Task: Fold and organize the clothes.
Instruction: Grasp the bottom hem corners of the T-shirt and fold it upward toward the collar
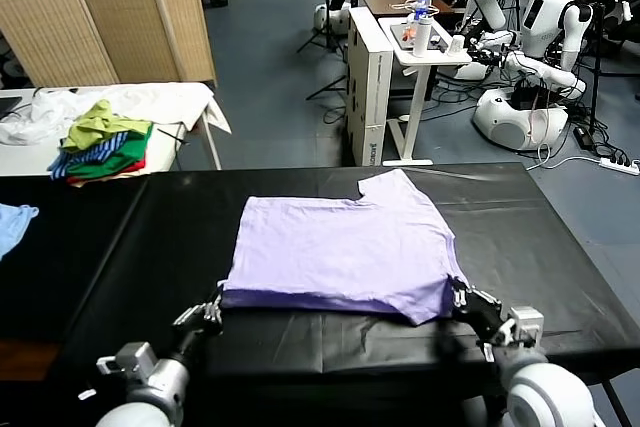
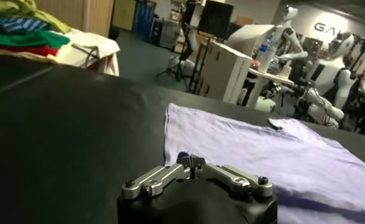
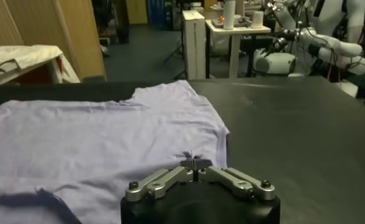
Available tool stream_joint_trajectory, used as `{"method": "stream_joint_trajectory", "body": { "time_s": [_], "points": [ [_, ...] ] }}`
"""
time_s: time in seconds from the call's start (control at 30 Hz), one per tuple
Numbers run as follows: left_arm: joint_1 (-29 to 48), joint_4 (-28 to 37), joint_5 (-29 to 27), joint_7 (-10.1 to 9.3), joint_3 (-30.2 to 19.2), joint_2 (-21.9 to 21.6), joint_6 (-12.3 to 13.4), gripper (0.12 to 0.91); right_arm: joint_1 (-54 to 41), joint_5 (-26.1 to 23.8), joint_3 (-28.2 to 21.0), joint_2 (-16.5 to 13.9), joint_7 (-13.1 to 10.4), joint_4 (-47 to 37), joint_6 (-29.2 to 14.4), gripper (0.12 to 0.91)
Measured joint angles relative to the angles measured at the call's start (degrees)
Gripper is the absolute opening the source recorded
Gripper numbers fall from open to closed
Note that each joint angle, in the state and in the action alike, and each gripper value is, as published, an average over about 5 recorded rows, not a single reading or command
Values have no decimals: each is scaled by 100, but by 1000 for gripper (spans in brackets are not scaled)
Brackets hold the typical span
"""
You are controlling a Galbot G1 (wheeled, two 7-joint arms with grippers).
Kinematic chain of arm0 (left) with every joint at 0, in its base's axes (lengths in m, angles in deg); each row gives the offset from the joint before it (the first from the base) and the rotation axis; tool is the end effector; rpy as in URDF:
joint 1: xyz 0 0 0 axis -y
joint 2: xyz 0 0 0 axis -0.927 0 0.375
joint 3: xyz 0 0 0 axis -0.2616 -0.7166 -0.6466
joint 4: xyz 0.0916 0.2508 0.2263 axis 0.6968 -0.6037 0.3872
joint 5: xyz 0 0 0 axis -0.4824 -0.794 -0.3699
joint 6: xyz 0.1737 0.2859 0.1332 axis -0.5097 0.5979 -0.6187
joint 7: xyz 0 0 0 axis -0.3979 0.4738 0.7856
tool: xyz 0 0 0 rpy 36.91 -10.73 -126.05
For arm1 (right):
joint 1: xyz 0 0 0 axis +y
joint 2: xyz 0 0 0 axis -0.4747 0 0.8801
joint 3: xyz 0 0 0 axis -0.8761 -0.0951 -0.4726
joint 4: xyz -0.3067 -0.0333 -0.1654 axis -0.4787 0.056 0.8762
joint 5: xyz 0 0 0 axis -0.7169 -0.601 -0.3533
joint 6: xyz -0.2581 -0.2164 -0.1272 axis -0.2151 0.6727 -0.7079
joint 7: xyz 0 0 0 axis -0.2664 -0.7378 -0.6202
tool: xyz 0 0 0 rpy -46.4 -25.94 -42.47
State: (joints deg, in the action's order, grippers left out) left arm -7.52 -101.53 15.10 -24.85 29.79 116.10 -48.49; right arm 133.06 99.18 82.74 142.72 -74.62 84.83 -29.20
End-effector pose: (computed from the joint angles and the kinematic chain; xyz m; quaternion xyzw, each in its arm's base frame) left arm 0.1907 0.0476 -0.2801 -0.0454 -0.9757 0.1162 0.1802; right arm 0.2671 -0.0810 -0.2495 0.0357 -0.9764 -0.0103 0.2127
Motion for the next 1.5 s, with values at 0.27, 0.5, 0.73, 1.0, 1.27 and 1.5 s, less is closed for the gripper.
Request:
{"method": "stream_joint_trajectory", "body": {
  "time_s": [0.27, 0.5, 0.73, 1.0, 1.27, 1.5],
  "points": [
    [439, 389, 116, 82, -221, -257, 4, 146, -185, -51, -36, 71, -81, -225, 8, 140],
    [806, 681, 209, 65, -344, -358, 5, 146, -236, -118, 11, 113, -94, -373, -6, 140],
    [1069, 871, 257, 52, -381, -360, 5, 146, -324, -106, -74, 155, -65, -491, 8, 140],
    [1205, 1047, 240, 63, -464, -362, -36, 146, -201, -49, 23, 93, 141, -336, 186, 336],
    [1065, 899, 179, 61, -423, -279, -71, 396, 499, -114, 442, -19, 229, 240, 360, 820],
    [691, 649, -147, 184, -415, -205, -51, 824, 1129, -243, 715, -27, 369, 449, 349, 906]
  ]
}}
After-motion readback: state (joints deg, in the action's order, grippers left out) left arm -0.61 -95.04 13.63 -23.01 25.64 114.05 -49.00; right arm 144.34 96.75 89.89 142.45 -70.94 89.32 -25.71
